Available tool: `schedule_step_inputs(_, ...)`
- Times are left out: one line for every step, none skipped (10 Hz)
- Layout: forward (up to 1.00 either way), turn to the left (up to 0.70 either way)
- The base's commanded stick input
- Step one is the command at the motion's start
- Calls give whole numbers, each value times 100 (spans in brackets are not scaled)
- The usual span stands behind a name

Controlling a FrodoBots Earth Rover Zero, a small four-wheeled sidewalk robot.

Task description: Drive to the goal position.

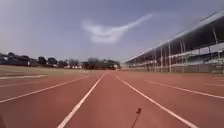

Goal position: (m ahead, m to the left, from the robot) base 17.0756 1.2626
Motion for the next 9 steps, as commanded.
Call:
schedule_step_inputs(70,0)
schedule_step_inputs(70,0)
schedule_step_inputs(70,0)
schedule_step_inputs(70,0)
schedule_step_inputs(70,0)
schedule_step_inputs(70,0)
schedule_step_inputs(70,0)
schedule_step_inputs(70,0)
schedule_step_inputs(70,0)
